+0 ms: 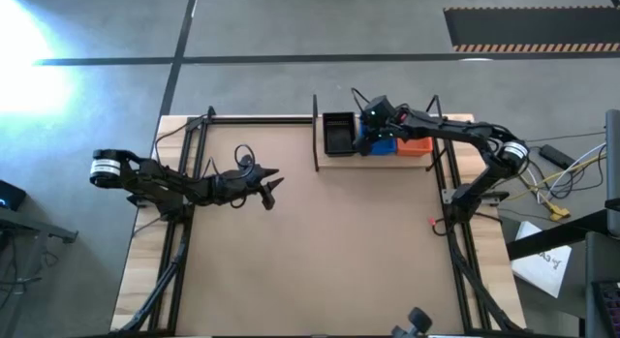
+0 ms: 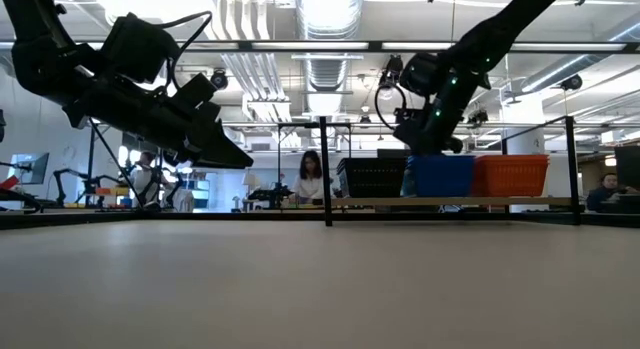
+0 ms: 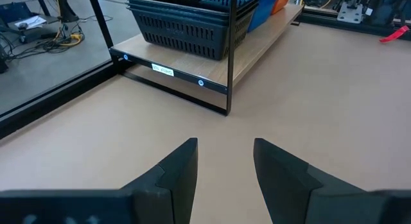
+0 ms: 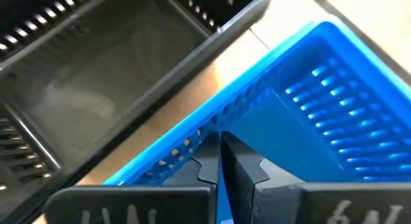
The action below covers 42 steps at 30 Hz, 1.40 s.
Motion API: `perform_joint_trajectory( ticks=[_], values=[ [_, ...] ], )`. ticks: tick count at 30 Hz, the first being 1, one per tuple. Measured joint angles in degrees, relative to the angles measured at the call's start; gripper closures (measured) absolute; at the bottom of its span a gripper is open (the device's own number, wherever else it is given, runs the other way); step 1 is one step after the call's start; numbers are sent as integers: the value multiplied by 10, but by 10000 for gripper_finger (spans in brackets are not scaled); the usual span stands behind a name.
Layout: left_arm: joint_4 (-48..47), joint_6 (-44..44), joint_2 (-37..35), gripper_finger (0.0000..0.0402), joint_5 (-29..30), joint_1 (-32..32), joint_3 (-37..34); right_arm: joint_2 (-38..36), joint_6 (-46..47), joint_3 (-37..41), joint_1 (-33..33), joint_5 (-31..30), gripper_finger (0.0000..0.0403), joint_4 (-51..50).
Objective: Stack baskets on shelf by color
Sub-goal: Adjust the bins on the shelf
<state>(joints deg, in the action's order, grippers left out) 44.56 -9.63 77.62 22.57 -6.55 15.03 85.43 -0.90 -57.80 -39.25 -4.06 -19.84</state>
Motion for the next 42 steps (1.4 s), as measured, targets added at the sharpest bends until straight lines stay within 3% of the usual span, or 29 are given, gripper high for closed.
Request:
perform_joint_trajectory(
  ticks=[15,23,27,33,38,42],
  values=[
    [0,0,0,265,0,0,0,-45,-62,-1,10,-6,394,10],
    [0,0,0,265,0,0,0,-149,-76,-1,36,2,394,-110],
    [0,0,0,265,0,0,0,-200,-78,-1,35,42,389,-175],
    [0,0,0,265,0,0,0,-226,-81,6,35,125,331,-201],
    [0,0,0,265,0,0,0,-191,-150,26,35,130,265,-172],
    [0,0,0,265,0,0,0,-156,-199,31,35,130,241,-139]
  ],
)
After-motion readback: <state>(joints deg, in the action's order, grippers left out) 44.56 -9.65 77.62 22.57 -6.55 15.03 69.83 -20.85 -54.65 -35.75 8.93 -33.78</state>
